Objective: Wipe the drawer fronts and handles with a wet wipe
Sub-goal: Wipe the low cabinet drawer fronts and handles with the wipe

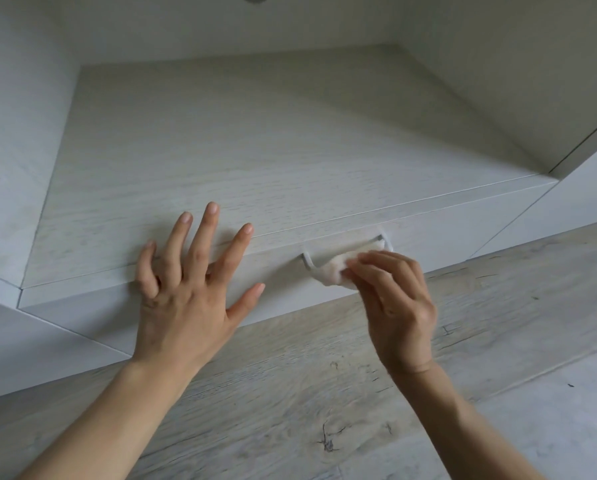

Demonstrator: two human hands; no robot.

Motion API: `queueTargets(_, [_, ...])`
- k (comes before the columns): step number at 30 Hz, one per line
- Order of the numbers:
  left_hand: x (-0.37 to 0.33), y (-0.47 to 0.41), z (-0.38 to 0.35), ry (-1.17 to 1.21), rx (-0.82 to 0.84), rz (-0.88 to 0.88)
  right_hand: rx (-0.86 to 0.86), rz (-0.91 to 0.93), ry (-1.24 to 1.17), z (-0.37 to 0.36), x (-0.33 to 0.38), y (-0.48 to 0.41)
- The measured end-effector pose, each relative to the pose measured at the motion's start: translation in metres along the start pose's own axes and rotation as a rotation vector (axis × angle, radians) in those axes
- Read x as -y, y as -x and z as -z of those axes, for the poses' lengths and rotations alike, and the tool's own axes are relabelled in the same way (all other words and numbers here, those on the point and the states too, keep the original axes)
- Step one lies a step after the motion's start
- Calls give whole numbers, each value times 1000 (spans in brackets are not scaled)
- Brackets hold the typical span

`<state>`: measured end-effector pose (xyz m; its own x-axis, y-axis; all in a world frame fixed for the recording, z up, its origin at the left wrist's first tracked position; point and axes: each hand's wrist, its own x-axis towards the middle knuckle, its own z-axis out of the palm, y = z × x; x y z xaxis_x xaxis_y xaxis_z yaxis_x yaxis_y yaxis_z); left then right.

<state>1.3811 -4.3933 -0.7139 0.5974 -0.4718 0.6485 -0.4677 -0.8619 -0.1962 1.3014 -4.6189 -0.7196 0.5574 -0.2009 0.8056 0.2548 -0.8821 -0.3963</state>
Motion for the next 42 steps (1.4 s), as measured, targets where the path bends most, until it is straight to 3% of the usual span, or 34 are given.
queueTargets(3, [0, 0, -1, -11, -4, 10, 5, 5, 3, -4, 5, 1])
queueTargets(8, [2, 2, 0, 40, 23, 5, 107, 185, -49, -15, 17, -5])
queueTargets(13, [0, 0, 0, 44, 29, 18, 12, 41, 29, 9, -3, -3])
queueTargets(18, [1, 2, -1, 58, 39, 10, 88, 133, -73, -17, 24, -4])
queueTargets(23, [0, -1, 1, 62, 39, 14, 4, -10, 8, 6, 0, -5])
queueTargets(33, [1, 0, 0, 62, 20, -2, 9, -44, -11, -5, 8, -4])
queueTargets(39, [2, 3, -3, 43, 5, 2, 111, 133, -50, -19, 23, -3])
queueTargets(42, [2, 3, -3, 47, 6, -10, 62, 94, -16, -7, 8, -5])
